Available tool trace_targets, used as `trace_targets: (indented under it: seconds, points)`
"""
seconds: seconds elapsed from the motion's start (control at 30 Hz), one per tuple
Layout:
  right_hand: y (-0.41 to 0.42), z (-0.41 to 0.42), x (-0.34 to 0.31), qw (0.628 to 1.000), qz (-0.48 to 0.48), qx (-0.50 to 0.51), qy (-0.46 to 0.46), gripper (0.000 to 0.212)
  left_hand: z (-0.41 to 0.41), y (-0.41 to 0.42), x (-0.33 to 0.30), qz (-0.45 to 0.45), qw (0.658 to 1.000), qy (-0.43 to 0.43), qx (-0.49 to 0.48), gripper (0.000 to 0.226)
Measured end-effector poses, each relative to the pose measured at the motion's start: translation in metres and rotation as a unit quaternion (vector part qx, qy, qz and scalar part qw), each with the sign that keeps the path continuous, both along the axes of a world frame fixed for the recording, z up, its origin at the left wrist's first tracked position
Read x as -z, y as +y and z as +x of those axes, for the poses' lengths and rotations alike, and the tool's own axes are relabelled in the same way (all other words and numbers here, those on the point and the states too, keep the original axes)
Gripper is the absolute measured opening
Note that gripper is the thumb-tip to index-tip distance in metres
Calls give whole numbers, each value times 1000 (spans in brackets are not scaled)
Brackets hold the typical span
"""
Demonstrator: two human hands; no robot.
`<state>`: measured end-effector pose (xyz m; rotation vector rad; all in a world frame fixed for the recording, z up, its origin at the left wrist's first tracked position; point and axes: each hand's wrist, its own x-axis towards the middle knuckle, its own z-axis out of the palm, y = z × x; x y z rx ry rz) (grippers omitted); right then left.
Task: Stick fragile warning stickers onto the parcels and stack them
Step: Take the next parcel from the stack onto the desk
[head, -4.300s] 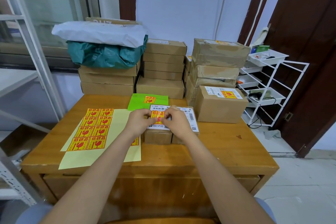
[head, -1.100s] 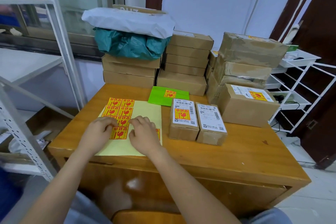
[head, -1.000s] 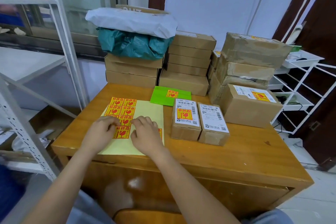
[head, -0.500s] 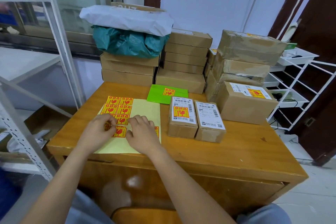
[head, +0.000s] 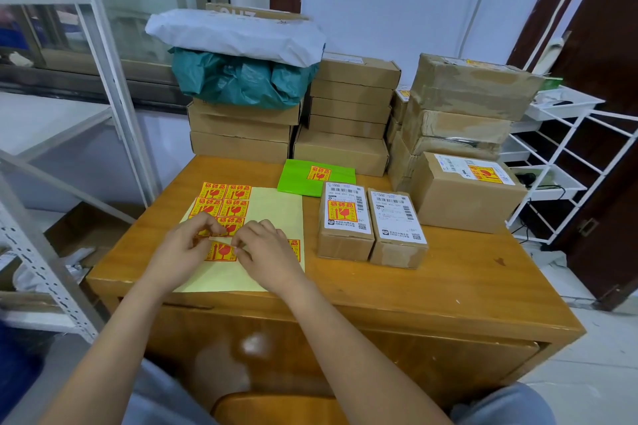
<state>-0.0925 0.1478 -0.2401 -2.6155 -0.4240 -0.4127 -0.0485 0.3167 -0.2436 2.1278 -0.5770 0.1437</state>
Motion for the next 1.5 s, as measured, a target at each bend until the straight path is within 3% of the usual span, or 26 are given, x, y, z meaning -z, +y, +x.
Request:
trace_targets:
  seconds: [0.1,0.23,0.4,0.5,0.63,0.87,1.07,1.27,1.4,1.5]
  points:
    - [0,-1,0,1000,2,-4,-4,16,0,-1,-1,-23,999,24,0,52]
    - [0,-3,-2,1000,16,-4,-2,15,-1,-2,-3,-51,997,45,-27,42]
    - [0,-8,-7,1000,30,3,6,17,2,-4,-1,14,998,50,-39,28]
    - [-1,-11,-10,999,46,12,16,19,1,-3,-2,8,998,57,-38,30]
    - [0,-12,-18,993,107,19,45,18,-4,-6,-5,21,998,49,-46,26]
    - [-17,-22,-50,981,196,-15,11,11,-3,-9,-36,19,998,36,-52,31]
    - [-71,-27,-73,976,216,31,-4,11,-29,-53,-81,-134,990,46,20,30]
    - [-117,-40,-81,971,231,56,-3,20,-43,-105,-87,-112,988,62,89,11]
    - [-138,-44,-80,972,228,62,-10,22,-46,-135,-93,-89,993,23,80,2]
    - [-151,-46,-80,970,229,77,-3,25,-48,-152,-94,-84,995,-1,61,17]
